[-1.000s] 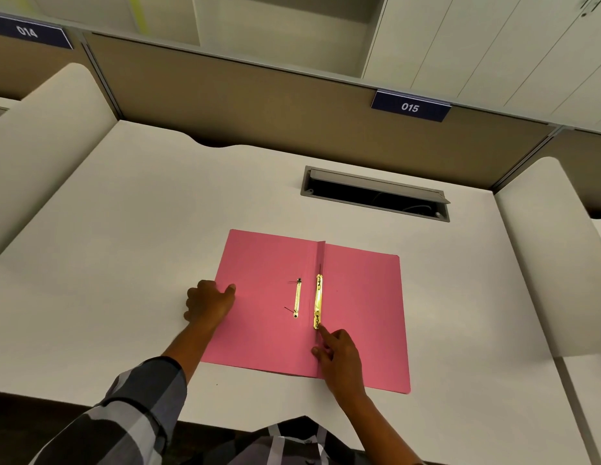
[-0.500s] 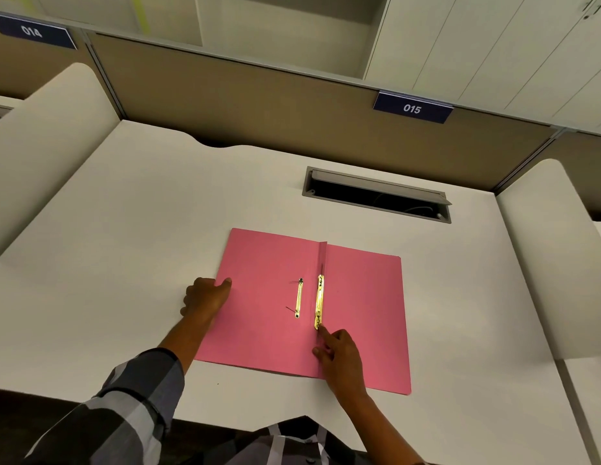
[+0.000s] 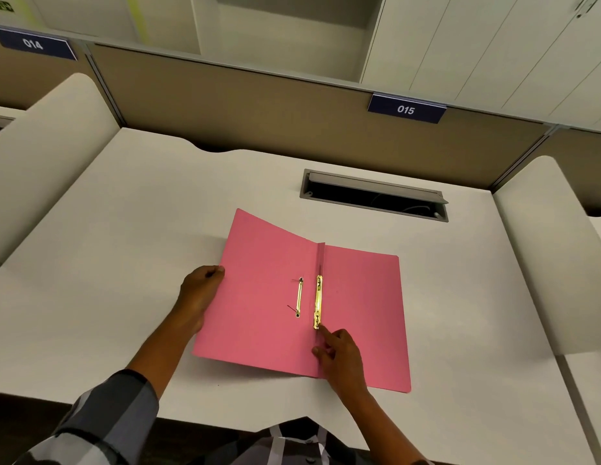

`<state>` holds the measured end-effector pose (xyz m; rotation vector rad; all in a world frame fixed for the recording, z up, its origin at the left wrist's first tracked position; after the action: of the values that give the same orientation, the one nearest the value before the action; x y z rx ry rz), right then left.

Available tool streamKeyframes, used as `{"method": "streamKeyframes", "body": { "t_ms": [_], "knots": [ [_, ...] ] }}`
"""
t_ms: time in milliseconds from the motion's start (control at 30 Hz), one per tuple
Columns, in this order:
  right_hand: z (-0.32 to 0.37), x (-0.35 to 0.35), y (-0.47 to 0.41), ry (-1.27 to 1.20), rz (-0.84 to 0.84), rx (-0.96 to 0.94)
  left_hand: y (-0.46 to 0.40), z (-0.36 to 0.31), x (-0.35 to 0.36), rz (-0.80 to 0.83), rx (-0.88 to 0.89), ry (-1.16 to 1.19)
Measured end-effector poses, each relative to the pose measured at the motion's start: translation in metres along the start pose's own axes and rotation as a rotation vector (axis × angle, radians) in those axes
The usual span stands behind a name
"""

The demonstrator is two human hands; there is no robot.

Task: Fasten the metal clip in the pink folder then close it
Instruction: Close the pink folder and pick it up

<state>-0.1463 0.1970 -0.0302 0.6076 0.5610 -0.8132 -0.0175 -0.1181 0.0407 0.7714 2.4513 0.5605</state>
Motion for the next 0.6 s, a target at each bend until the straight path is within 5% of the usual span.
{"method": "streamKeyframes", "body": {
  "t_ms": [300,600],
  "knots": [
    [0.001,-0.018,-0.004,-0.239,-0.092,0.074,0.052,-0.026,0.024,0.227,0.002,0.224],
    [0.031,-0.054,-0.005,-0.723,-0.151,0.164,0.101,-0.054,0.089,0.402,0.118,0.11]
  ]
}}
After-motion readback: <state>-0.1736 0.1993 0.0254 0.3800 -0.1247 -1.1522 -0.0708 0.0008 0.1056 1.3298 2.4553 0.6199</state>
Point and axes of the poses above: each hand's wrist, its own y-axis away from the middle knuckle, its own x-axis out of the palm, z = x × y, the point moved 6 cm from there along -y, towards the middle knuckle, and after that the axes turned 6 degrees about -y, right-handed, at the moved point
